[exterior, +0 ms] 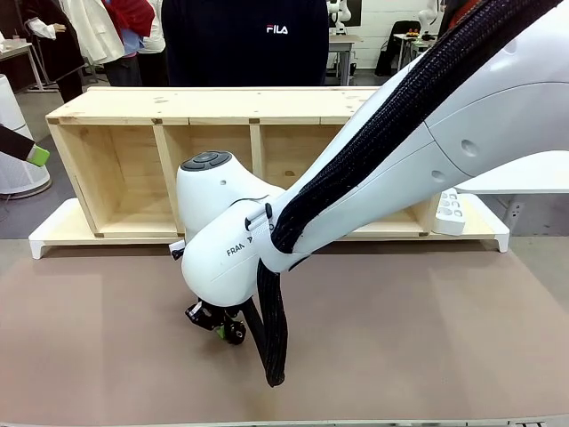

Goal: Perform cable management.
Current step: When the cord part of the Power Cable appears at the lower middle area of the table and stops, grasp the cord part of the Power Cable, then pull the grasped Power Cable to the location of the Power Strip.

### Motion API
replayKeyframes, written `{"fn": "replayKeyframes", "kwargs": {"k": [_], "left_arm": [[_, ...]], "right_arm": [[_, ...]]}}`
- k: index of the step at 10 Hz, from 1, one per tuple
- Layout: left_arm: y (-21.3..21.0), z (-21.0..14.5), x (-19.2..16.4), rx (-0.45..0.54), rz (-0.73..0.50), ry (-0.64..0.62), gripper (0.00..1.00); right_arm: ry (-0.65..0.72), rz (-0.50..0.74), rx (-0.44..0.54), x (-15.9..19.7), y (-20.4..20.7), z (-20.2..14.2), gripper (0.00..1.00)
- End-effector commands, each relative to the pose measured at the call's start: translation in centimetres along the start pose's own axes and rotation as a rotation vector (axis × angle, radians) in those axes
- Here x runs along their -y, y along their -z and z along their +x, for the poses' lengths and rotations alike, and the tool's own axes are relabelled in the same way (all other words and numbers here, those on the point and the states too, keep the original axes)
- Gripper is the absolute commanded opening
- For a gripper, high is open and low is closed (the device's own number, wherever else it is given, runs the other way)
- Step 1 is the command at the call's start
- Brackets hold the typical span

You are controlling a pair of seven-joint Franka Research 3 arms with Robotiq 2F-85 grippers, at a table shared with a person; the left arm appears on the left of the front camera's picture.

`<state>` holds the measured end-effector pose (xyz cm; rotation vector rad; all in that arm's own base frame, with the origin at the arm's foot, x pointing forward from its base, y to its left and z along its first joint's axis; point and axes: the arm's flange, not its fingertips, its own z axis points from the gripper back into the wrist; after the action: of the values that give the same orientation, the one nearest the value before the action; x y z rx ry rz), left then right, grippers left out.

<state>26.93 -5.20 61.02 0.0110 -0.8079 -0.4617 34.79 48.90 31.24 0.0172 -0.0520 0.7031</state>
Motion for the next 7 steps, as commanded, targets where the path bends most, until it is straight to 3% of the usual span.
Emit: {"fn": "replayKeyframes", "kwargs": {"k": [1,7], "left_arm": [[0.12,0.12,-0.08,0.006,0.002,-0.002,1.00],[0.12,0.12,-0.08,0.006,0.002,-0.002,1.00]], "right_arm": [[0.035,-0.003,-0.011,0.30,0.24,-0.15,0.00],[0.035,-0.003,-0.011,0.30,0.24,-0.15,0.00]]}}
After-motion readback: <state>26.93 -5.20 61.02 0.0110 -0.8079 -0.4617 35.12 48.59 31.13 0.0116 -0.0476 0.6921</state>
